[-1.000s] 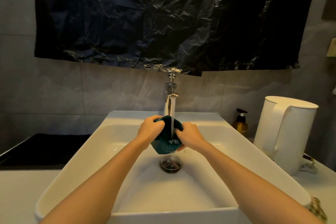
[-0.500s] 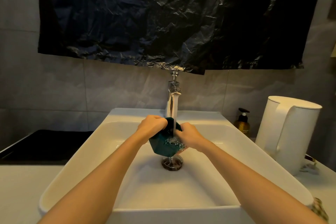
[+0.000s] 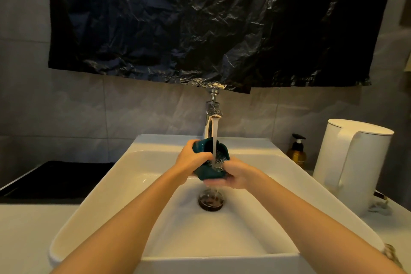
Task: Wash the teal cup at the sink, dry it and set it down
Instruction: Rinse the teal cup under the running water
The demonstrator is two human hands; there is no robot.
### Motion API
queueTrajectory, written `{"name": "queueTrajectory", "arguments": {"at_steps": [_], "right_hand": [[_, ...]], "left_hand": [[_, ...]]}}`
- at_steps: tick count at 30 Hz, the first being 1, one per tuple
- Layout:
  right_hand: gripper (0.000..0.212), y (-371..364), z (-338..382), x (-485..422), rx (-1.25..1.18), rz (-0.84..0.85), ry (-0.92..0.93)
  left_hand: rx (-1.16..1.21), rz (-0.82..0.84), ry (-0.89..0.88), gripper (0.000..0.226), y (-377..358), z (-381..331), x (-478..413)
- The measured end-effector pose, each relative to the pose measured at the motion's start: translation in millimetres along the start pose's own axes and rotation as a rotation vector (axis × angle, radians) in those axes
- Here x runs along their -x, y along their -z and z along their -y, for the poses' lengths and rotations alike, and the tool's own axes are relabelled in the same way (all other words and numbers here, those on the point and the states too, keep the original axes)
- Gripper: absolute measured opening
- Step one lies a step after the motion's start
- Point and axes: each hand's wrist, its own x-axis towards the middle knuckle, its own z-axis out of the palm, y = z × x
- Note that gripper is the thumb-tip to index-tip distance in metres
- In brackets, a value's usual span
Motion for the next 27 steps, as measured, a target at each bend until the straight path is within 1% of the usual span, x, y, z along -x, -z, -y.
{"name": "queueTrajectory", "arguments": {"at_steps": [1,2,3,5,7,8,9,11,12,13,14,15,16,18,20,21,23,24,26,27], "right_hand": [[0.018,0,1,3,-0.041,0.039,0.003],[0.020,0,2,3,-0.018,0.068,0.032],[0.025,-2,2,6,0.045,0.095,0.068],[0.033,-6,1,6,0.183,0.090,0.107],[0.039,-8,-2,2,0.263,0.005,0.127],[0.038,-7,-3,-3,0.302,-0.062,0.141],[0.033,-6,-3,-6,0.369,-0.142,0.157],[0.020,2,-5,-15,0.617,-0.337,0.217],[0.014,6,-5,-18,0.722,-0.396,0.247],[0.010,9,-7,-19,0.809,-0.420,0.276],[0.012,11,-8,-19,0.894,-0.442,0.304],[0.019,12,-8,-18,0.990,-0.455,0.335],[0.022,12,-9,-17,1.058,-0.437,0.361],[0.018,11,-9,-18,1.038,-0.290,0.400],[0.038,11,-9,-19,0.887,-0.132,0.374],[0.038,11,-10,-18,0.865,-0.127,0.352],[0.024,12,-9,-20,0.905,-0.210,0.385],[0.022,14,-7,-21,0.936,-0.262,0.408],[0.026,13,-5,-20,0.942,-0.309,0.406],[0.026,12,-4,-20,0.937,-0.293,0.395]], "left_hand": [[-0.018,-0.021,-0.031,0.046,-1,2,1],[-0.039,-0.057,-0.061,0.045,-1,3,1],[-0.073,-0.097,-0.088,0.042,0,4,1],[-0.171,-0.156,-0.123,0.038,4,3,1],[-0.279,-0.179,-0.155,0.036,6,1,0],[-0.317,-0.178,-0.165,0.035,7,0,0],[-0.352,-0.167,-0.167,0.036,6,-1,0],[-0.433,-0.117,-0.149,0.036,5,-2,1],[-0.464,-0.088,-0.135,0.036,4,-1,2],[-0.480,-0.064,-0.126,0.036,3,-1,2],[-0.486,-0.046,-0.116,0.037,3,0,2],[-0.488,-0.034,-0.109,0.038,3,0,2],[-0.488,-0.032,-0.103,0.038,4,0,2],[-0.488,-0.039,-0.099,0.038,6,-1,2],[-0.475,-0.029,-0.075,0.035,9,-2,3],[-0.457,-0.011,-0.056,0.033,9,-2,3],[-0.381,0.019,-0.026,0.026,8,-3,3],[-0.341,0.026,-0.007,0.020,7,-5,3],[-0.292,0.036,0.031,0.014,5,-8,3],[-0.289,0.039,0.039,0.014,5,-7,3]]}}
